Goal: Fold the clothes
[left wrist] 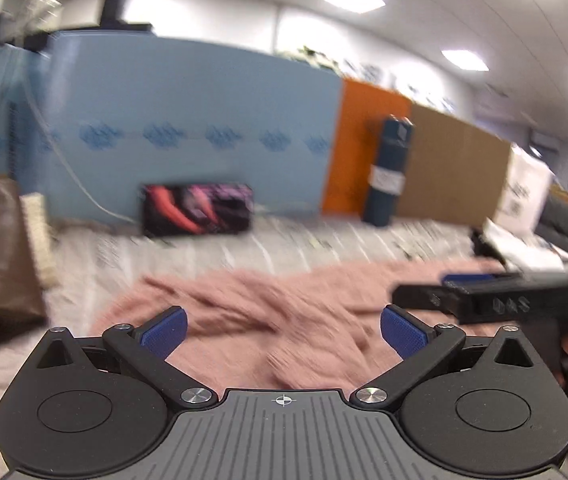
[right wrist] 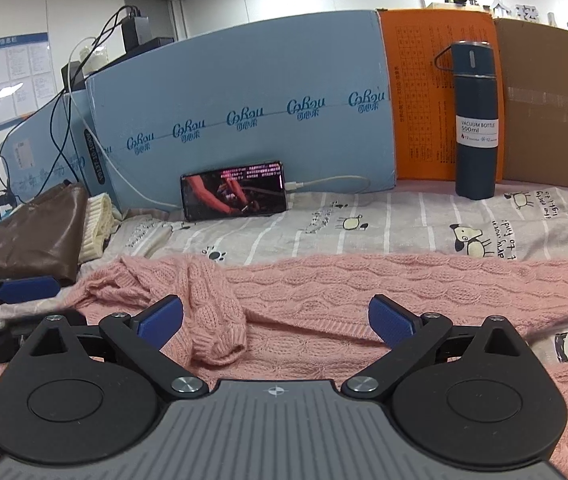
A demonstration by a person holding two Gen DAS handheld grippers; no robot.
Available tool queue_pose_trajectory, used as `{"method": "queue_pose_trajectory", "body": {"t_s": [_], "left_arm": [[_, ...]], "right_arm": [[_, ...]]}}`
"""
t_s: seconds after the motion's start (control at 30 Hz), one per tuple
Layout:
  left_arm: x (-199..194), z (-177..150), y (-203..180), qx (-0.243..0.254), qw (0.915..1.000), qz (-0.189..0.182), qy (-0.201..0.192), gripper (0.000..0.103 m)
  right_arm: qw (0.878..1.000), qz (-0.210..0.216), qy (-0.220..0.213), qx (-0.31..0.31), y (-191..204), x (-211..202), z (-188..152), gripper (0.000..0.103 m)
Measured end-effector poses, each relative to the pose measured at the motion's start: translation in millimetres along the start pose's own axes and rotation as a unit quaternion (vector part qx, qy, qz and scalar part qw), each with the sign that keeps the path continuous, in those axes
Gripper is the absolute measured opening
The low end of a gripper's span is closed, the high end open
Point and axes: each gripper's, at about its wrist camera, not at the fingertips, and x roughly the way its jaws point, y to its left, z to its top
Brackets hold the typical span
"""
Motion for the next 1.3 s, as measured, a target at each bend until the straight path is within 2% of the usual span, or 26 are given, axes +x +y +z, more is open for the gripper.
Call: {"method": "queue_pose_trajectory", "body": {"t_s": [0.2, 0.37, 0.5, 0.67, 0.77, 0.87, 1.03, 1.13, 1.27, 1.3], "left_arm": [[-8, 15, 10, -0.011, 0.9995, 0.021, -0.021, 0.103], [-14, 34, 21, -0.021, 0.9979, 0.034, -0.051, 0.103], [-9, 46, 32, -0.03, 0.9963, 0.027, -0.076, 0.103], [3, 39, 50, -0.058, 0.9955, 0.014, -0.074, 0.103], [5, 34, 68, -0.097, 0.9936, 0.01, -0.057, 0.103], [0, 30, 78, -0.118, 0.9912, 0.004, -0.059, 0.103], [-7, 25, 84, -0.117, 0.9909, 0.0, -0.066, 0.103], [-8, 24, 86, -0.119, 0.9906, -0.011, -0.067, 0.103], [-10, 24, 86, -0.12, 0.9901, -0.022, -0.071, 0.103], [-10, 24, 85, -0.119, 0.9901, -0.023, -0.07, 0.103]], "right_arm": [[1.0, 0.001, -0.017, -0.015, 8, -11, -1, 0.101], [0.999, 0.015, -0.009, -0.041, 12, -13, 2, 0.101], [0.998, 0.033, 0.005, -0.046, 17, -16, 6, 0.1], [0.996, 0.058, 0.029, -0.061, 38, -16, 8, 0.098], [0.992, 0.078, 0.06, -0.075, 61, -4, 6, 0.097], [0.987, 0.098, 0.086, -0.096, 88, 15, 2, 0.094], [0.978, 0.068, 0.162, -0.113, 108, 50, -13, 0.067], [0.981, 0.044, 0.152, -0.112, 102, 45, -21, 0.051], [0.985, 0.039, 0.131, -0.106, 92, 26, -24, 0.044], [0.986, 0.042, 0.128, -0.097, 88, 22, -23, 0.037]]}}
